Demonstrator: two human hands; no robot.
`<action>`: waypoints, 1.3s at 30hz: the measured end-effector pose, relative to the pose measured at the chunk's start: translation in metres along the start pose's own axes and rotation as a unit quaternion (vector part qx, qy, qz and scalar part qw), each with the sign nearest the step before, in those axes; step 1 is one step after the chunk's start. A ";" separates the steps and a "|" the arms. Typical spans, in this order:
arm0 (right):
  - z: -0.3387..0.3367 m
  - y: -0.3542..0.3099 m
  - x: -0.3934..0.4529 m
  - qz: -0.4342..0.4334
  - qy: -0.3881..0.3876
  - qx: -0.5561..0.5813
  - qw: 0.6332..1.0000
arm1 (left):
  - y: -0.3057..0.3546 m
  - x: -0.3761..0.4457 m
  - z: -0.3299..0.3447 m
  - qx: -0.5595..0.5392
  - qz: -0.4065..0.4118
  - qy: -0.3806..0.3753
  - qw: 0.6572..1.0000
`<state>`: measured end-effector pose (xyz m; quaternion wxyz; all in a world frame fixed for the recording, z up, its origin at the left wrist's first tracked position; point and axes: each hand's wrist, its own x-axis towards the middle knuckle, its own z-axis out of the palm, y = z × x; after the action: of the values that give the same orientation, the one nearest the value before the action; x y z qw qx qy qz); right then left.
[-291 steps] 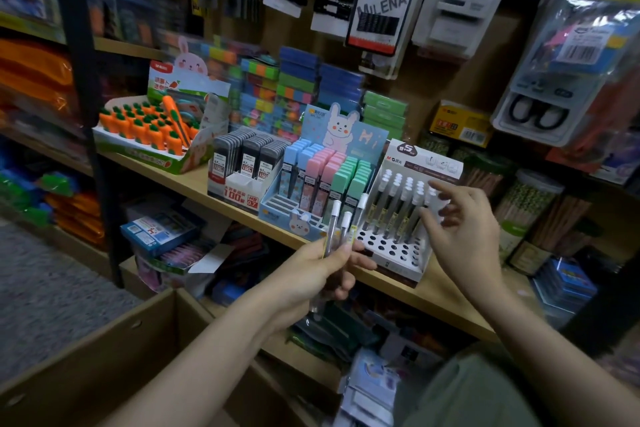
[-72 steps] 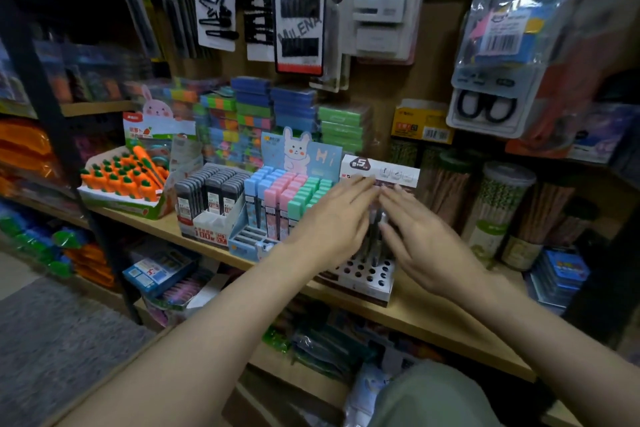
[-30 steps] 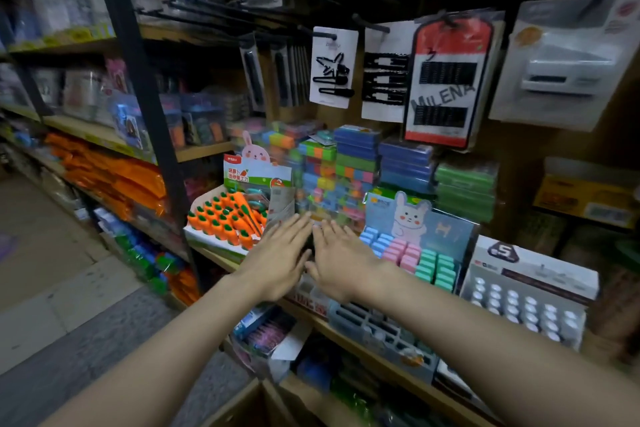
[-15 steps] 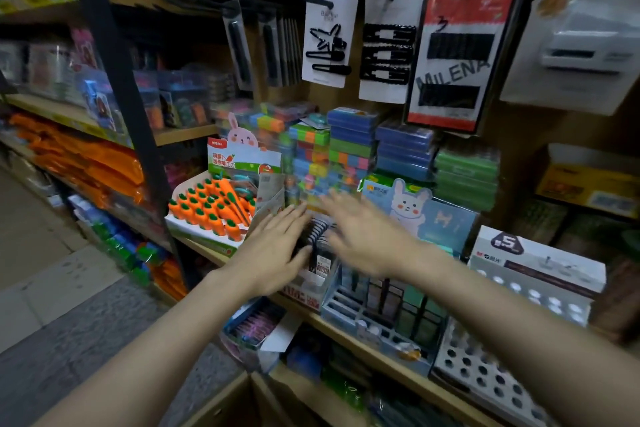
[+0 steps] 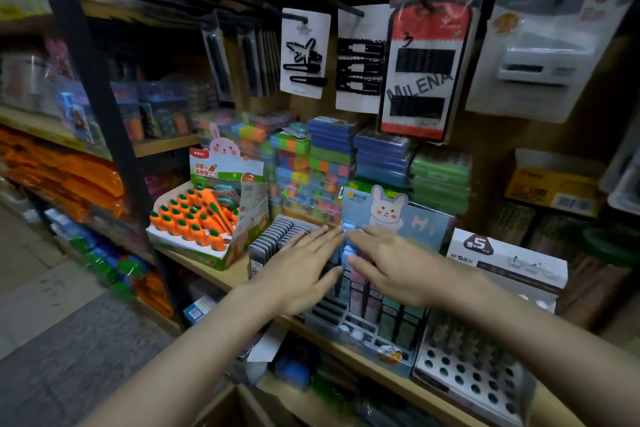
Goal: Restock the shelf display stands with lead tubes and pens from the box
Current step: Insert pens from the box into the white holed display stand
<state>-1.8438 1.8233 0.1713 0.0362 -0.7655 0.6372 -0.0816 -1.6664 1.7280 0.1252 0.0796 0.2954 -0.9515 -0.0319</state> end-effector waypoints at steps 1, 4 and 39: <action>0.001 0.001 0.000 0.007 -0.012 -0.006 1.000 | -0.001 0.000 0.000 0.002 0.001 0.002 1.000; 0.003 0.007 -0.005 0.008 -0.019 -0.010 1.000 | -0.003 0.001 -0.002 0.005 0.002 0.013 1.000; 0.008 0.023 -0.118 0.009 -0.017 -0.162 0.987 | 0.066 -0.021 -0.004 -0.041 0.133 0.008 0.990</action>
<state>-1.8855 1.9345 0.1505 -0.0769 -0.7567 0.6482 0.0361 -1.6852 1.7944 0.1336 0.1029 0.1629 -0.9796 -0.0581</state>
